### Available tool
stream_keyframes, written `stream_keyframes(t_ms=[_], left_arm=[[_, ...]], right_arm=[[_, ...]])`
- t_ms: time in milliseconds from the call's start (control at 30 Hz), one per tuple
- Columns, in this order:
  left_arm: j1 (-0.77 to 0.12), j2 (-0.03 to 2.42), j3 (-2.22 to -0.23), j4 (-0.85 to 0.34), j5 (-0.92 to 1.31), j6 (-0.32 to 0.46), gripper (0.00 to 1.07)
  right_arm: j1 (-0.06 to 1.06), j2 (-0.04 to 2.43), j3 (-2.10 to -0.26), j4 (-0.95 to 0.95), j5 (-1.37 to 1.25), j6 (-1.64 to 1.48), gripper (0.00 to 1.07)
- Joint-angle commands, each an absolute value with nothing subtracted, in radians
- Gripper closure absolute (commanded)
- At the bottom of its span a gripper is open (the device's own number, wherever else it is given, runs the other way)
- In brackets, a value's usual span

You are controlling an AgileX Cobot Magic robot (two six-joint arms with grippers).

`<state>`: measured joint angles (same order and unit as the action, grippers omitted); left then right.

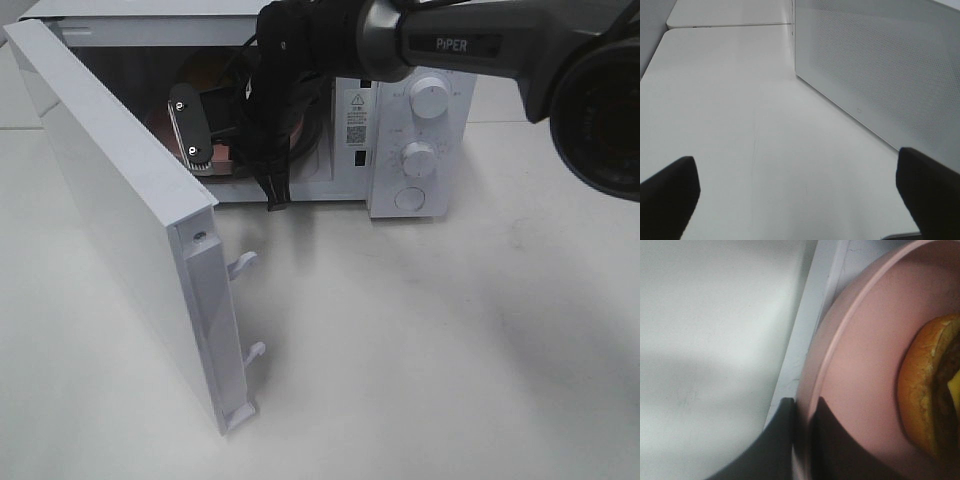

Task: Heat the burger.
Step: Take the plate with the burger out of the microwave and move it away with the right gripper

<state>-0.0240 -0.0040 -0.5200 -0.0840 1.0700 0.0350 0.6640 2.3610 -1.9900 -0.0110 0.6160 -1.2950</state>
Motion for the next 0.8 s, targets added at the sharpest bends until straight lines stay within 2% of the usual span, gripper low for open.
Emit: stream_keyframes(t_ms=[33,300,800], left_arm=[[-0.021,-0.011,-0.517,-0.084,1.067,0.034,0.07],[-0.021,-0.011,-0.517,-0.084,1.067,0.034,0.07],[-0.021,-0.011,-0.517,-0.084,1.067,0.034,0.07]], right_arm=[[0.670,2.294,-1.927,-0.009,0.521,-1.367,1.07],[0.670,2.203,-1.763,0.012,0.384,-1.417,1.07],[0.664,2.059,-1.517,0.051,0.279,-1.539,1.07]])
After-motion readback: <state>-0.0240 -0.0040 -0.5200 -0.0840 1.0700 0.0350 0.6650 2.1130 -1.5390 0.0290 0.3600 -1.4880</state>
